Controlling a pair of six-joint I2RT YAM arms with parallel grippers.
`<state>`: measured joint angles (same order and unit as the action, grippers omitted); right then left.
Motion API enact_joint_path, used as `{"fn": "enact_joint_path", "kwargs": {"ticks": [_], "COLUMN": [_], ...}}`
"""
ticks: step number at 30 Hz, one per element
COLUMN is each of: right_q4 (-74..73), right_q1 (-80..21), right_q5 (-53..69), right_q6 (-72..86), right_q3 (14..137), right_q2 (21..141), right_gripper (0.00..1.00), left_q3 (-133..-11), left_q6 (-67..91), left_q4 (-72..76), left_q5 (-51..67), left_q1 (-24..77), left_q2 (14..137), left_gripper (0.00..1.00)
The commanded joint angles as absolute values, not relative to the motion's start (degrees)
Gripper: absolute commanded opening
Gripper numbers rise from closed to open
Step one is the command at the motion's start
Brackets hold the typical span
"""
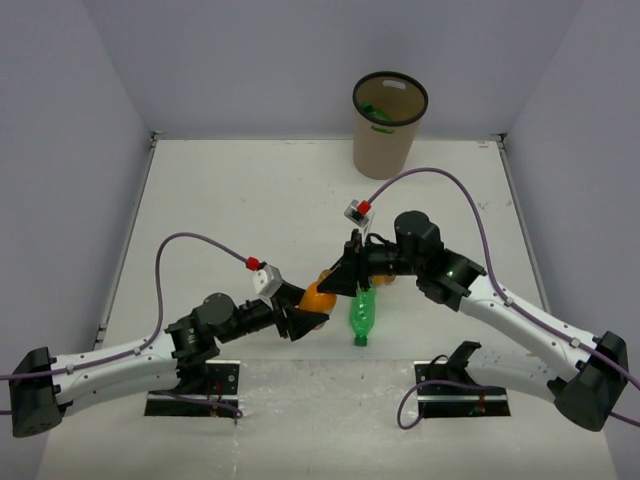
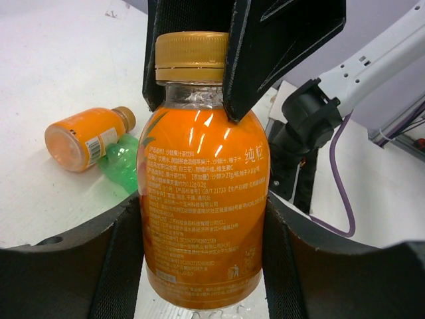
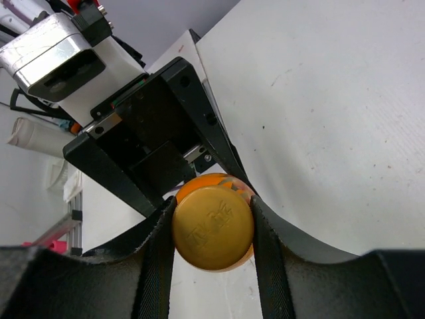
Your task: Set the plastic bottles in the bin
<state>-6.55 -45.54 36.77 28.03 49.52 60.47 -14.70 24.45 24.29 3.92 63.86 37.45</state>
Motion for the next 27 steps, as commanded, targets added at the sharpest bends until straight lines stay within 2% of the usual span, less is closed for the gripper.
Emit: {"fn": "enact_joint_path", "kwargs": {"ticks": [1,2,4,5,6,8,11,12,13,15,16,19,22,27], "right_q4": [-6.32,-6.42,-6.68,-6.59,-6.50,-6.50,-8.43,-10.70,-11.51,-12.83,-12.92,-10.82,-8.70,-16.50], "right_q1": [-46.05,-45.97,-46.05,-45.97,-45.97,-45.97,-44.48,-43.52,-42.11,-36.06,-33.60,-26.38,-21.55,-15.74], "right_q5": [36.30,35.86,35.34,34.72,34.19,31.65,20.34,13.26,10.14,4.16,-0.05,-11.55,-16.85,-15.38], "right_q6": [28.04,27.86,27.51,27.51,27.34,27.16,25.14,23.57,22.95,22.50,22.33,21.62,19.95,16.09], "right_q3": [51.50,51.50,51.42,51.33,51.33,51.24,54.82,56.41,58.34,64.05,65.90,74.68,86.44,117.02], "right_q2": [58.98,58.89,58.89,58.89,58.80,58.36,58.36,58.79,59.58,62.48,63.80,71.43,83.02,105.66], "right_gripper": [0.00,0.00,0.00,0.00,0.00,0.00,0.00,0.00,0.00,0.00,0.00,0.00,0.00,0.00], "left_q3": [-15.03,-15.12,-15.47,-15.99,-16.34,-17.40,-23.52,-25.29,-27.23,-33.38,-35.49,-41.47,-44.38,-43.33], "left_q6": [22.41,22.41,22.50,22.76,23.11,24.52,28.20,29.60,32.66,35.58,38.38,38.85,37.01,36.12], "left_q4": [27.25,26.90,25.59,24.88,24.09,20.23,9.53,5.66,-3.42,-11.30,-18.21,-25.20,-29.25,-32.34], "left_q5": [3.52,3.25,1.42,0.45,-2.78,-6.49,-17.02,-23.05,-25.99,-31.17,-31.81,-29.72,-28.04,-28.39], "left_q1": [64.07,63.99,64.07,64.07,64.07,64.07,63.99,63.98,64.07,63.99,64.07,64.07,64.07,64.07], "left_q2": [37.35,37.18,37.09,37.09,37.00,37.00,37.09,37.18,37.53,37.97,38.23,37.01,35.08,33.31], "left_gripper": [0.00,0.02,0.36,0.60,1.00,1.00,1.00,1.00,1.00,1.00,1.00,1.00,1.00,1.00]}}
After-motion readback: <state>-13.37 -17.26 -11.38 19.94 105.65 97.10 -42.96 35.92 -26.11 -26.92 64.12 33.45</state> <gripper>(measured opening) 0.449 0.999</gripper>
